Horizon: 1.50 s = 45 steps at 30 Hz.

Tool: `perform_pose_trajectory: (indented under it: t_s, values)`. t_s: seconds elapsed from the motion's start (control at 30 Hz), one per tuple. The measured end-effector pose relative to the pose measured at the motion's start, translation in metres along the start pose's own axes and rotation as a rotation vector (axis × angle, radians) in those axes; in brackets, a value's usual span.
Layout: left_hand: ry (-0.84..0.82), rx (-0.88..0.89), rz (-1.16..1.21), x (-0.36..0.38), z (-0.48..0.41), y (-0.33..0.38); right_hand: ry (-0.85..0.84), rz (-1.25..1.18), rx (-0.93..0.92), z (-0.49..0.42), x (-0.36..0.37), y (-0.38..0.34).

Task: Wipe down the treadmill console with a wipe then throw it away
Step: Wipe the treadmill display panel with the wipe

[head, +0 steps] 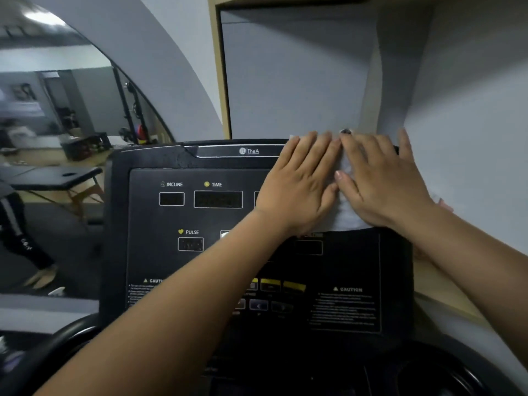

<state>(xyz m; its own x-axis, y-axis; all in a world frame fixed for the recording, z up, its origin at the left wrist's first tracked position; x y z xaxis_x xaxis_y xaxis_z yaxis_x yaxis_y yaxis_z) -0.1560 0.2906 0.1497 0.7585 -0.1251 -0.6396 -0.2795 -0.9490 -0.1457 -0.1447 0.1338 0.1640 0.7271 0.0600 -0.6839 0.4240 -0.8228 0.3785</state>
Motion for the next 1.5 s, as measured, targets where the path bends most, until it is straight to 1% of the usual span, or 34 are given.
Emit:
perform_pose_trajectory:
  t_s: [0.1,0.2,0.33,0.43,0.57,0.67,0.8,0.93,1.0,1.1,1.2,1.3,1.4,1.5]
  values:
    - [-0.003,0.07,-0.048,-0.009,-0.01,-0.029,-0.011,0.01,0.025,-0.02,-0.004,-0.014]
    - [-0.009,0.093,-0.075,-0.017,-0.007,-0.058,-0.026,0.011,0.014,-0.039,-0.008,-0.037]
    - [-0.01,0.075,-0.13,-0.025,0.014,-0.103,-0.037,0.006,-0.017,-0.064,-0.008,-0.076]
    - [-0.04,0.047,-0.174,-0.036,0.025,-0.139,-0.06,0.003,-0.052,-0.087,-0.008,-0.104]
    - [-0.082,0.022,-0.174,-0.05,0.04,-0.185,-0.084,-0.009,-0.084,-0.116,-0.006,-0.146]
    - [-0.092,-0.021,-0.199,-0.057,0.067,-0.219,-0.051,-0.003,-0.109,-0.132,-0.003,-0.184]
    - [-0.11,-0.111,-0.21,-0.065,0.118,-0.256,-0.066,0.032,-0.185,-0.144,0.003,-0.242]
    - [-0.187,-0.196,-0.173,-0.064,0.17,-0.265,-0.067,0.022,-0.252,-0.133,0.01,-0.286]
    - [-0.181,-0.202,-0.126,-0.059,0.2,-0.259,-0.081,0.009,-0.298,-0.113,0.016,-0.301]
    - [-0.173,-0.187,-0.067,-0.048,0.237,-0.24,-0.108,-0.018,-0.342,-0.077,0.022,-0.309]
    - [-0.186,-0.17,-0.043,-0.045,0.232,-0.233,-0.131,0.012,-0.332,-0.062,0.022,-0.295]
    - [-0.172,-0.133,-0.059,-0.053,0.181,-0.25,-0.135,0.084,-0.274,-0.093,0.015,-0.275]
    - [-0.162,-0.141,-0.094,-0.064,0.135,-0.269,-0.153,0.109,-0.191,-0.136,0.005,-0.264]
    - [-0.135,-0.21,-0.072,-0.063,0.144,-0.263,-0.123,0.102,-0.145,-0.137,0.007,-0.27]
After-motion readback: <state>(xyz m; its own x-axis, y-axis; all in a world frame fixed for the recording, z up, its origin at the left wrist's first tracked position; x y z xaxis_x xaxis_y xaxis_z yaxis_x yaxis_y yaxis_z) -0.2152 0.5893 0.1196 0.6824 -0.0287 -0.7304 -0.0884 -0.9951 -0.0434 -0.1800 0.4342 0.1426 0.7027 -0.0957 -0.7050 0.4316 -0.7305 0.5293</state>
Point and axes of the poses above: each hand's wrist, its own z-axis away from the middle knuckle, its own x-axis out of the palm, y = z × x, the point moved 2 cm from there along -z, towards the middle knuckle, and after that the axes turned 12 degrees about -x, right-handed, at the moved point
